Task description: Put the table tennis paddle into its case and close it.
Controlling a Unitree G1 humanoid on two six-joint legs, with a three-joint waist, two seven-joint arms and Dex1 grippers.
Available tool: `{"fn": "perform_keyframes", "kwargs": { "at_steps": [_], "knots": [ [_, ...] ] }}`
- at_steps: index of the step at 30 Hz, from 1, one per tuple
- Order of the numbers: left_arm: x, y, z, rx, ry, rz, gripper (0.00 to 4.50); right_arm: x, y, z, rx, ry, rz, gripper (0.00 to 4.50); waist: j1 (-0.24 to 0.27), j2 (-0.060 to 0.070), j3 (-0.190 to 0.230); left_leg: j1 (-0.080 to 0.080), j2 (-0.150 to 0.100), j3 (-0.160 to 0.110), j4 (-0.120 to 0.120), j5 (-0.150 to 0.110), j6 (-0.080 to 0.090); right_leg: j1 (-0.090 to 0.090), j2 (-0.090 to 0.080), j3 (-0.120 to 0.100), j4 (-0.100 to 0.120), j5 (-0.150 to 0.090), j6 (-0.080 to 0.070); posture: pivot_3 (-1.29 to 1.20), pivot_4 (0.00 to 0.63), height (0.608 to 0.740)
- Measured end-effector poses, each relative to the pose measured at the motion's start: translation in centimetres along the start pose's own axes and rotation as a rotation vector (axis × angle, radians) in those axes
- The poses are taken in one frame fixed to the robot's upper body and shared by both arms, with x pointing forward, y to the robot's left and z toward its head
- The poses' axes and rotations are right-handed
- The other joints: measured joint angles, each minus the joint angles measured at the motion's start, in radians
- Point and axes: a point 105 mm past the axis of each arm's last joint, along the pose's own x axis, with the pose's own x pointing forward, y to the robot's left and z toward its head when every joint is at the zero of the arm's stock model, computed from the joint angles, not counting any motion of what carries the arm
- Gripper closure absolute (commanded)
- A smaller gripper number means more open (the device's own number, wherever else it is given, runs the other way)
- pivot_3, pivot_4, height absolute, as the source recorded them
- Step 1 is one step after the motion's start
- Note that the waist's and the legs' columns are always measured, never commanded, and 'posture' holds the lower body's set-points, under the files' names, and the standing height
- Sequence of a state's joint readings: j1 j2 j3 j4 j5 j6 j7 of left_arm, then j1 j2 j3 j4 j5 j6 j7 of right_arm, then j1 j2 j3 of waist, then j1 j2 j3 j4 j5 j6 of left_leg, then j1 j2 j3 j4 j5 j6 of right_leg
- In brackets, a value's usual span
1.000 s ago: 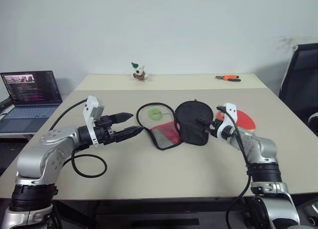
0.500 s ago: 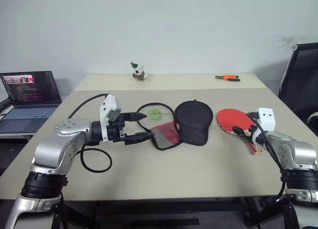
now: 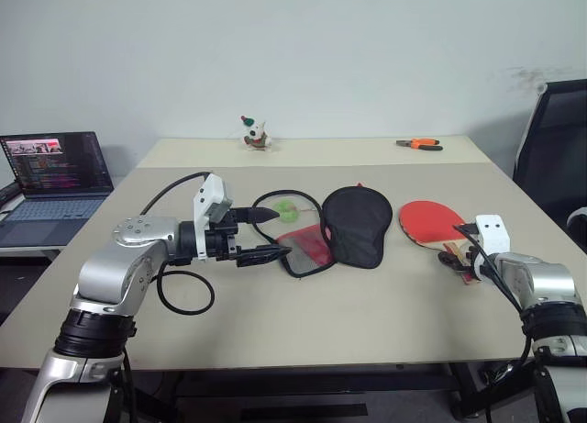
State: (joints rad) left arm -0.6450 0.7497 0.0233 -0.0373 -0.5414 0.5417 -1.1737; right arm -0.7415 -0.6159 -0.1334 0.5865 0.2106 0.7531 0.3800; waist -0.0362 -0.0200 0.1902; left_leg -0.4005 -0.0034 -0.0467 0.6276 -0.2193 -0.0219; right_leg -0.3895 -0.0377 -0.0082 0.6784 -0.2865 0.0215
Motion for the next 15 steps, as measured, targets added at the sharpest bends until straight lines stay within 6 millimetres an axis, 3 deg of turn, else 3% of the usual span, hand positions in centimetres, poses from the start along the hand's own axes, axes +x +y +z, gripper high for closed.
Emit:
{"fn": "perform_keyframes", "kwargs": {
  "at_steps": [4, 7, 15],
  "knots": [
    [-0.1, -0.8, -0.1, -0.011, 0.021, -0.066, 0.0, 0.4, -0.2, 0.2, -0.015, 0.0, 0.011, 0.01, -0.001, 0.0, 0.0, 0.001, 0.0, 0.0, 0.0, 0.0, 0.0, 0.001, 0.0, 0.0, 0.0, 0.0, 0.0, 0.0, 0.15, 0.74],
    [-0.2, -1.2, -0.1, -0.016, 0.034, -0.102, 0.0, 0.7, -0.2, 0.3, -0.019, 0.001, 0.02, 0.57, -0.002, -0.001, 0.0, 0.001, 0.0, 0.0, 0.001, 0.0, 0.0, 0.001, 0.0, 0.0, 0.0, 0.0, 0.0, 0.0, 0.15, 0.74],
    [-0.2, -2.4, 0.3, -0.024, 0.029, -0.18, 0.0, 1.0, 0.0, 0.5, -0.016, -0.003, 0.03, 3.13, -0.002, -0.001, 0.0, 0.001, 0.0, 0.0, 0.001, 0.0, 0.0, 0.001, 0.0, 0.0, 0.0, 0.001, -0.001, 0.0, 0.15, 0.74]
  ]
}}
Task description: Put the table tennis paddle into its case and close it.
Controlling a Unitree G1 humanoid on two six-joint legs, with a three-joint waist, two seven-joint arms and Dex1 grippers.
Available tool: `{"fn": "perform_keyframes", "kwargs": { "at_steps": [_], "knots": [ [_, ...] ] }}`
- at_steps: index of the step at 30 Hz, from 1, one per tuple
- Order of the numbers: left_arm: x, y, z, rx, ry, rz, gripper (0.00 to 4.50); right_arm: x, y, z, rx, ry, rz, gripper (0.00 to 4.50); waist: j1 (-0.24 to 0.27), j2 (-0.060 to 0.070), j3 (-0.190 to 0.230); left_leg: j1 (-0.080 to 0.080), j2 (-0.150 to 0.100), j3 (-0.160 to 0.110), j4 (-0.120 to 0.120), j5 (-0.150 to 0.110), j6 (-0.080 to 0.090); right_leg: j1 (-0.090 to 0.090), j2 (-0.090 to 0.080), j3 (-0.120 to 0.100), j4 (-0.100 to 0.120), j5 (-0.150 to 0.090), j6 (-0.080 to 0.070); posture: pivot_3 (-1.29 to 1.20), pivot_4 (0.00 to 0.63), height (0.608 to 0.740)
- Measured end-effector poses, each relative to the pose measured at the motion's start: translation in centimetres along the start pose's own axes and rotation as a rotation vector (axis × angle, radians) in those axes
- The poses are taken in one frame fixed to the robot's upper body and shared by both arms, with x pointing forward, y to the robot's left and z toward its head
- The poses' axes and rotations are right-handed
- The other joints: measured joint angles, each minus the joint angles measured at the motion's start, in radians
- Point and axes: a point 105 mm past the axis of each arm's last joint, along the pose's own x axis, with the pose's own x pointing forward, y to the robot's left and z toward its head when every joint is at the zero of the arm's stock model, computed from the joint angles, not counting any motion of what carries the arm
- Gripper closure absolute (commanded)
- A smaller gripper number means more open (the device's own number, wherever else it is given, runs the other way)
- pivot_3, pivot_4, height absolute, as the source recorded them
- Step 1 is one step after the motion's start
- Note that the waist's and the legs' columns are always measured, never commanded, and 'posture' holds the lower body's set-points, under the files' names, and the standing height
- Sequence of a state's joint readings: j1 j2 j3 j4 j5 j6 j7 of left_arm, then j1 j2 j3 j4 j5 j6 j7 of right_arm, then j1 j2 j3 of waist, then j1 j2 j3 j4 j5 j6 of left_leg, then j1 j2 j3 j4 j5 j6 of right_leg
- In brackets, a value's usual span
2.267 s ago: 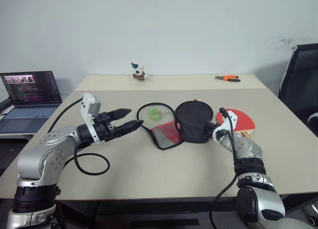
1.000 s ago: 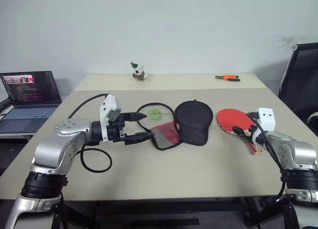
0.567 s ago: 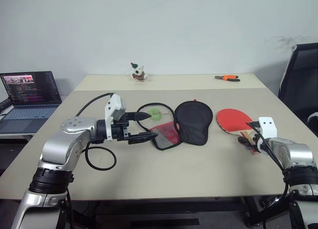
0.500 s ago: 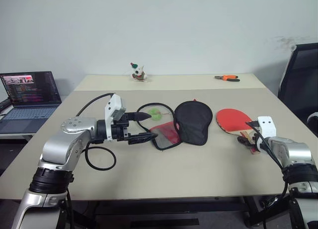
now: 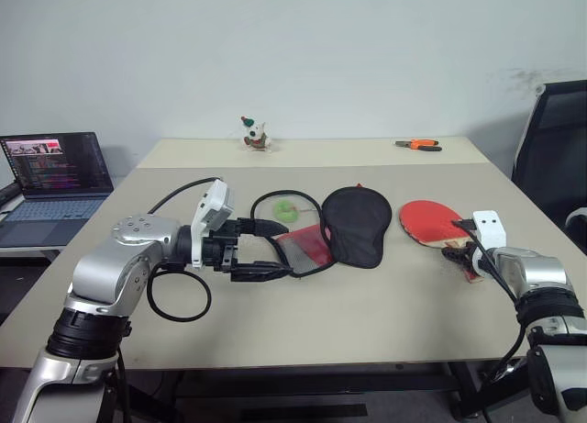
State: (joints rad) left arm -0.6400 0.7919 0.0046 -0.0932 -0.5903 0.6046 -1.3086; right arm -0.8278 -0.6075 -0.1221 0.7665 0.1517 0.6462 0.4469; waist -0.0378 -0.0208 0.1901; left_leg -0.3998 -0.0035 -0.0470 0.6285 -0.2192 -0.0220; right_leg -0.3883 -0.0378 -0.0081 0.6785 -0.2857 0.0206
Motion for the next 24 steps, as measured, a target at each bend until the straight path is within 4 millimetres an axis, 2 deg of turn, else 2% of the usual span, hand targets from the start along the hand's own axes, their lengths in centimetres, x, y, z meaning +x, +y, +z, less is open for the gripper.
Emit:
{"fn": "perform_keyframes", "kwargs": {
  "at_steps": [1, 7, 10, 13, 14, 16, 20, 24],
  "knots": [
    [0.0, -0.1, 0.0, 0.001, 0.001, -0.004, 0.0, 0.1, 0.0, 0.1, 0.005, -0.001, -0.009, 3.4, 0.0, 0.0, 0.0, 0.0, 0.0, 0.0, 0.0, 0.0, 0.0, 0.0, 0.0, 0.0, 0.0, 0.0, 0.0, 0.0, 0.15, 0.74],
    [-0.1, -0.4, -0.1, 0.009, 0.013, -0.011, 0.0, 0.1, 0.1, 0.5, 0.068, -0.016, -0.06, 3.4, 0.001, 0.001, 0.0, 0.0, 0.0, -0.001, 0.0, 0.0, 0.0, -0.001, 0.0, 0.001, 0.0, 0.001, 0.0, 0.0, 0.15, 0.74],
    [-0.2, -0.8, -0.8, -0.007, 0.031, -0.006, 0.0, -0.5, 1.3, 2.2, 0.09, -0.054, -0.054, 3.4, -0.003, 0.004, 0.003, -0.001, 0.0, -0.001, -0.001, 0.0, 0.0, -0.003, 0.0, 0.002, 0.001, 0.002, -0.002, 0.0, 0.15, 0.74],
    [-0.2, -1.0, -1.0, -0.018, 0.034, 0.004, 0.0, -1.7, 4.0, 5.1, 0.106, -0.141, -0.013, 3.4, -0.005, 0.004, 0.004, -0.003, 0.001, -0.002, -0.002, 0.0, 0.0, -0.006, 0.0, 0.002, 0.002, 0.001, -0.003, 0.0, 0.15, 0.74],
    [-0.4, -1.0, -1.0, -0.022, 0.027, 0.018, 0.0, -2.3, 5.7, 6.2, 0.118, -0.182, 0.014, 3.4, -0.006, 0.004, 0.004, -0.004, 0.002, -0.003, -0.002, 0.0, 0.0, -0.006, 0.0, 0.001, 0.002, 0.001, -0.004, 0.0, 0.15, 0.74],
    [-0.5, -1.0, -0.9, -0.02, 0.021, 0.034, 0.0, -2.8, 8.3, 7.0, 0.139, -0.211, 0.057, 3.4, -0.005, 0.004, 0.004, -0.004, 0.002, -0.004, -0.002, 0.0, 0.0, -0.007, 0.001, 0.001, 0.002, 0.001, -0.004, 0.0, 0.15, 0.74],
    [-1.0, -0.7, -0.5, -0.016, -0.001, 0.088, 0.0, -2.7, 13.0, 6.6, 0.192, -0.182, 0.127, 3.4, 0.002, 0.004, 0.004, -0.006, 0.001, -0.004, -0.001, 0.0, 0.0, -0.007, 0.0, 0.001, 0.002, 0.001, -0.004, 0.0, 0.15, 0.74],
    [-1.7, -0.6, -0.8, -0.04, -0.012, 0.143, 0.0, -2.4, 15.4, 6.0, 0.216, -0.161, 0.144, 3.4, 0.008, 0.004, 0.004, -0.007, 0.0, -0.004, -0.001, 0.0, 0.0, -0.008, -0.001, 0.0, 0.001, 0.001, -0.004, 0.0, 0.15, 0.74]
  ]
}}
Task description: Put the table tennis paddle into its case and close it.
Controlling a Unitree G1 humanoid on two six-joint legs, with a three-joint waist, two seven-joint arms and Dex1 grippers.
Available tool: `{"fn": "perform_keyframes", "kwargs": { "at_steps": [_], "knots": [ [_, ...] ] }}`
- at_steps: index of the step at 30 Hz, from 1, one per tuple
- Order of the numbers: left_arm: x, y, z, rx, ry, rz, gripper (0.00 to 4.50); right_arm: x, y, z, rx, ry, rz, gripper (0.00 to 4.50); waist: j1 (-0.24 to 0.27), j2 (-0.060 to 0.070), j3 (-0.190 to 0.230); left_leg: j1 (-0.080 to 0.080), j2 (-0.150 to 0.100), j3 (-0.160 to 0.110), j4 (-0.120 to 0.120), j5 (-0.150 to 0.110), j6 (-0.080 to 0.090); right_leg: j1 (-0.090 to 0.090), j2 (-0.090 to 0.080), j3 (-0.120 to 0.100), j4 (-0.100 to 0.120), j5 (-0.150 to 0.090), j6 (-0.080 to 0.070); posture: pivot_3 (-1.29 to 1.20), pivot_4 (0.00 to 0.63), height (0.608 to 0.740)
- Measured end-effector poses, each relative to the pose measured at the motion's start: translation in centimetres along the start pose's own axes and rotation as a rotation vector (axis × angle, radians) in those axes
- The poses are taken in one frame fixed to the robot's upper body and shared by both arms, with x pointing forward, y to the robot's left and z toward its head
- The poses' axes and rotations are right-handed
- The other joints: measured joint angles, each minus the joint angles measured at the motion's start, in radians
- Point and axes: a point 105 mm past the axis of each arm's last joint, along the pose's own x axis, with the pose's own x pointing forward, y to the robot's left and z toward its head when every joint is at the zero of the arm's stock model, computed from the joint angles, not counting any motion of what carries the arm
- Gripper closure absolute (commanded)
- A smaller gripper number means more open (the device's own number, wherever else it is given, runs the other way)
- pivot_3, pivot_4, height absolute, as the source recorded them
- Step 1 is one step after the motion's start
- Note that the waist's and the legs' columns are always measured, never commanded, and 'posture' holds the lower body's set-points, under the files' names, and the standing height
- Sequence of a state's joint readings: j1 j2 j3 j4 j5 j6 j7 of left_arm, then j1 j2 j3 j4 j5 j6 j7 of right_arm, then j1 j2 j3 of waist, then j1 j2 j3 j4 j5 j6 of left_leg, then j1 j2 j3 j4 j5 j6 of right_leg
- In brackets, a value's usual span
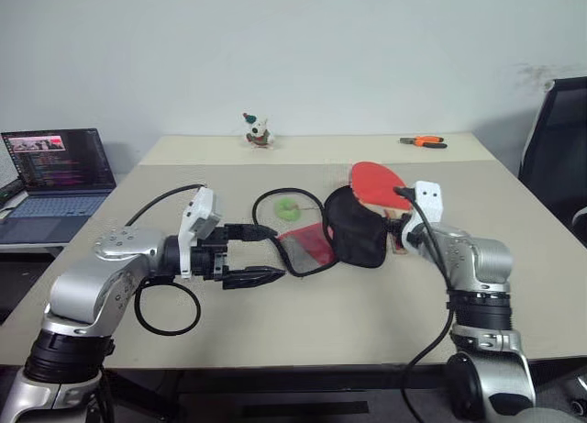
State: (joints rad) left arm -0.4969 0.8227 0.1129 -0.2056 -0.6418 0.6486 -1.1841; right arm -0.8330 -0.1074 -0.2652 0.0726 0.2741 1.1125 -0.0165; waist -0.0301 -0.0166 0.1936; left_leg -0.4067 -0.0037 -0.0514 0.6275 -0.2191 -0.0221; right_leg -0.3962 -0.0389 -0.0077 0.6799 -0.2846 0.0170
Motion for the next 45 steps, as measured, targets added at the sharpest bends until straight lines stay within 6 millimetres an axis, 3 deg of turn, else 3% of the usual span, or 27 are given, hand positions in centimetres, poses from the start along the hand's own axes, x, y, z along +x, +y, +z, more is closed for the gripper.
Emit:
{"fn": "perform_keyframes", "kwargs": {
  "at_steps": [4, 7, 13, 18, 33, 34, 35, 42, 45],
  "knots": [
    [-0.1, -0.2, -0.3, -0.008, 0.001, 0.021, 0.0, 1.1, 1.8, -2.0, -0.014, 0.032, 0.018, 3.4, -0.001, 0.0, 0.0, -0.002, 0.0, 0.0, 0.0, 0.0, 0.0, -0.003, 0.0, 0.0, 0.001, 0.0, 0.0, 0.0, 0.15, 0.74],
    [-0.1, -0.2, -0.2, -0.004, -0.002, 0.029, 0.0, 2.0, 1.8, -2.7, -0.006, 0.052, 0.006, 3.4, -0.001, 0.0, 0.0, -0.002, 0.0, 0.001, 0.0, 0.0, 0.0, -0.003, 0.0, 0.0, 0.001, 0.0, 0.0, 0.0, 0.15, 0.74],
    [-0.2, -0.1, -0.7, -0.018, 0.005, 0.05, 0.0, 3.6, 1.9, -2.1, -0.014, 0.011, -0.024, 3.4, -0.004, 0.0, 0.0, -0.006, 0.001, 0.002, 0.0, 0.0, 0.0, -0.009, 0.001, 0.0, 0.002, 0.0, -0.001, 0.0, 0.15, 0.74],
    [-0.2, -0.1, -0.7, -0.018, 0.007, 0.053, 0.0, 4.6, 1.5, -2.7, -0.015, 0.021, -0.05, 3.4, -0.004, 0.0, 0.0, -0.008, 0.001, 0.002, 0.0, 0.0, 0.0, -0.01, 0.001, 0.0, 0.002, 0.0, -0.001, 0.0, 0.15, 0.74],
    [-0.4, 0.1, -0.7, -0.015, 0.018, 0.073, 0.0, 5.0, 1.2, -3.0, -0.018, 0.015, -0.096, 3.4, -0.004, 0.0, 0.0, -0.009, 0.001, 0.002, 0.001, 0.0, 0.0, -0.01, 0.001, 0.0, 0.002, 0.0, -0.001, 0.0, 0.15, 0.74],
    [-0.4, 0.1, -0.7, -0.015, 0.019, 0.074, 0.0, 5.0, 1.2, -3.0, -0.024, 0.015, -0.098, 2.7, -0.004, 0.0, 0.0, -0.009, 0.001, 0.002, 0.001, 0.0, 0.0, -0.01, 0.001, 0.0, 0.002, 0.0, -0.001, 0.0, 0.15, 0.74],
    [-0.5, 0.1, -0.7, -0.015, 0.02, 0.076, 0.0, 5.0, 1.4, -3.0, -0.027, 0.014, -0.095, 2.53, -0.004, 0.0, 0.0, -0.009, 0.001, 0.002, 0.001, 0.0, 0.0, -0.01, 0.001, 0.0, 0.002, 0.0, -0.001, 0.0, 0.15, 0.74],
    [-0.6, 0.1, -1.2, -0.03, 0.03, 0.09, 0.0, 4.1, 3.1, -1.5, -0.063, -0.05, -0.047, 0.13, -0.004, 0.0, 0.0, -0.009, 0.001, 0.001, 0.001, 0.0, 0.0, -0.01, 0.001, 0.0, 0.003, 0.0, -0.001, 0.0, 0.15, 0.74],
    [-0.6, 0.4, -1.3, -0.029, 0.031, 0.114, 0.0, 3.1, 3.9, -0.8, -0.103, -0.079, -0.001, 0.06, -0.003, 0.0, 0.0, -0.009, 0.001, 0.0, 0.001, 0.0, 0.0, -0.01, 0.001, 0.0, 0.003, 0.0, -0.001, 0.0, 0.15, 0.74]
  ]
}}
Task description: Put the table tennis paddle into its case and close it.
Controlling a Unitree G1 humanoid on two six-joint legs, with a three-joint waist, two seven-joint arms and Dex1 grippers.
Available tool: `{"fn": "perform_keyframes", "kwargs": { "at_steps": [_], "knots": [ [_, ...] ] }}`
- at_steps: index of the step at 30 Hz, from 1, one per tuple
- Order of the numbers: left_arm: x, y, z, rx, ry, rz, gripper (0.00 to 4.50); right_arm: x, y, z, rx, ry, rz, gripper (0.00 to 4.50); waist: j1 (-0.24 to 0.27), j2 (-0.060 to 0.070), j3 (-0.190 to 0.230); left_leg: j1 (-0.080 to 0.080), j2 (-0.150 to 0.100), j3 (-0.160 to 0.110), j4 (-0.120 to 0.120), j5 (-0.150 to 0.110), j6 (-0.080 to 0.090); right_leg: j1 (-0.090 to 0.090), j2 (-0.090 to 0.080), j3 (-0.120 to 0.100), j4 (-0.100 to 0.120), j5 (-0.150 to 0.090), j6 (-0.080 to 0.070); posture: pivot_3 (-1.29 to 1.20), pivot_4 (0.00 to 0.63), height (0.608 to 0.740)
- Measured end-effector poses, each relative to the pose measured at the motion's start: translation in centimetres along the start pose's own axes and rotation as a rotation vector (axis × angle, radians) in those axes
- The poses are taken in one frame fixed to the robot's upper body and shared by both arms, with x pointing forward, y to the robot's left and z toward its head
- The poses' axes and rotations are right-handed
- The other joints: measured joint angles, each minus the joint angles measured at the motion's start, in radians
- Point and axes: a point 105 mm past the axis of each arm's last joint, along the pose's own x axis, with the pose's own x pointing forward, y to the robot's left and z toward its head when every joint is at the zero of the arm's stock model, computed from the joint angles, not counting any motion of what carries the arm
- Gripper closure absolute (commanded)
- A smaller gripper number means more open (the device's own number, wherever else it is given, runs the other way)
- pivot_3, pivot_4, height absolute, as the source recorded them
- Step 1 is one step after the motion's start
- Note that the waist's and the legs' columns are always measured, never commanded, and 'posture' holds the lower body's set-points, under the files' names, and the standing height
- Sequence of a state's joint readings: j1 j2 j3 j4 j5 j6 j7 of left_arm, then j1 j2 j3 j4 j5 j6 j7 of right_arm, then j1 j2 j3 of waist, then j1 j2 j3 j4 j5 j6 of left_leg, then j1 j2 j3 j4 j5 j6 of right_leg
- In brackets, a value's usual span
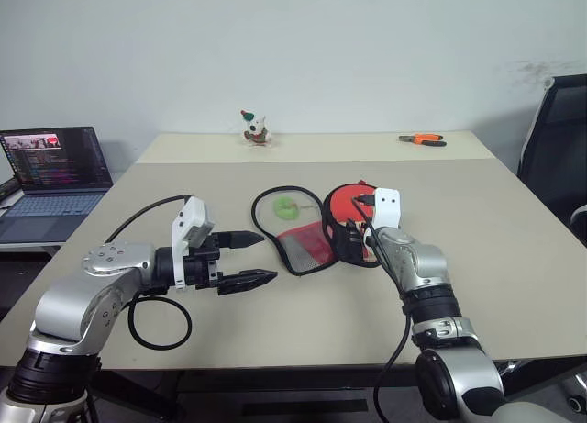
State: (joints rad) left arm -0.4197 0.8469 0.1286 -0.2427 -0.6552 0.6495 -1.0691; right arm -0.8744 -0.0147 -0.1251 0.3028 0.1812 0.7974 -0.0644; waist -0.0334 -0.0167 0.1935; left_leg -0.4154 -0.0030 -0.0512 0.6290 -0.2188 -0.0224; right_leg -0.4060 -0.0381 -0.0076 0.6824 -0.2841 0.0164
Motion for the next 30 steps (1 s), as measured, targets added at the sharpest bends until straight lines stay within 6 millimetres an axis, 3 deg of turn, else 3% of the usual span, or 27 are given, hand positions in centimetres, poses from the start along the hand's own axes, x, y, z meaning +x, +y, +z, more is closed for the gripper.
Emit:
{"fn": "perform_keyframes", "kwargs": {
  "at_steps": [3, 7, 10, 15, 21, 27, 30],
  "knots": [
    [-0.3, 0.7, -0.1, -0.002, 0.001, 0.058, 0.0, -1.9, 1.0, 1.3, -0.062, -0.037, 0.11, 0.06, 0.001, 0.0, 0.0, 0.0, 0.0, 0.0, 0.0, 0.0, 0.0, 0.0, 0.0, 0.0, 0.0, 0.0, 0.0, 0.0, 0.15, 0.74],
    [-1.2, 2.3, -1.2, -0.026, 0.011, 0.165, 0.0, -5.3, 1.4, 4.8, -0.16, -0.129, 0.307, 0.06, 0.001, -0.001, -0.001, 0.0, 0.0, -0.001, 0.001, 0.0, 0.0, 0.001, 0.0, -0.002, 0.0, 0.0, 0.0, 0.0, 0.15, 0.74],
    [-1.8, 3.8, -2.4, -0.014, 0.056, 0.253, 0.56, -7.5, 1.2, 5.7, -0.245, -0.123, 0.451, 0.0, 0.002, -0.001, 0.0, 0.001, 0.0, -0.001, 0.001, 0.0, 0.0, 0.001, 0.0, -0.002, 0.0, 0.0, 0.0, 0.0, 0.15, 0.74],
    [-2.2, 6.5, -6.3, -0.033, 0.209, 0.355, 2.3, -9.8, 0.2, 6.2, -0.339, -0.072, 0.594, 0.0, 0.001, -0.001, -0.001, 0.0, -0.001, 0.0, 0.001, 0.0, 0.0, 0.001, 0.0, -0.003, 0.0, 0.0, 0.0, 0.0, 0.15, 0.74],
    [-2.1, 9.0, -6.5, -0.001, 0.248, 0.398, 4.32, -11.4, 0.1, 5.3, -0.4, -0.021, 0.711, 0.0, 0.002, -0.001, -0.001, -0.001, -0.001, 0.001, 0.001, 0.0, 0.0, 0.001, 0.0, -0.003, -0.001, 0.0, 0.0, 0.0, 0.15, 0.74],
    [-1.1, 10.3, -9.1, -0.034, 0.327, 0.411, 4.45, -12.1, -0.8, 5.2, -0.445, -0.011, 0.742, 0.0, 0.003, -0.001, -0.001, -0.001, -0.001, 0.001, 0.002, 0.0, 0.0, 0.001, 0.0, -0.004, 0.0, 0.0, 0.001, 0.0, 0.15, 0.74],
    [0.1, 11.4, -9.3, -0.021, 0.336, 0.444, 4.45, -12.0, -0.9, 5.3, -0.448, -0.017, 0.738, 0.0, 0.004, -0.002, -0.001, -0.002, -0.002, 0.001, 0.004, 0.0, 0.0, 0.001, -0.001, -0.004, 0.001, 0.001, 0.001, 0.0, 0.15, 0.74]
  ]
}}
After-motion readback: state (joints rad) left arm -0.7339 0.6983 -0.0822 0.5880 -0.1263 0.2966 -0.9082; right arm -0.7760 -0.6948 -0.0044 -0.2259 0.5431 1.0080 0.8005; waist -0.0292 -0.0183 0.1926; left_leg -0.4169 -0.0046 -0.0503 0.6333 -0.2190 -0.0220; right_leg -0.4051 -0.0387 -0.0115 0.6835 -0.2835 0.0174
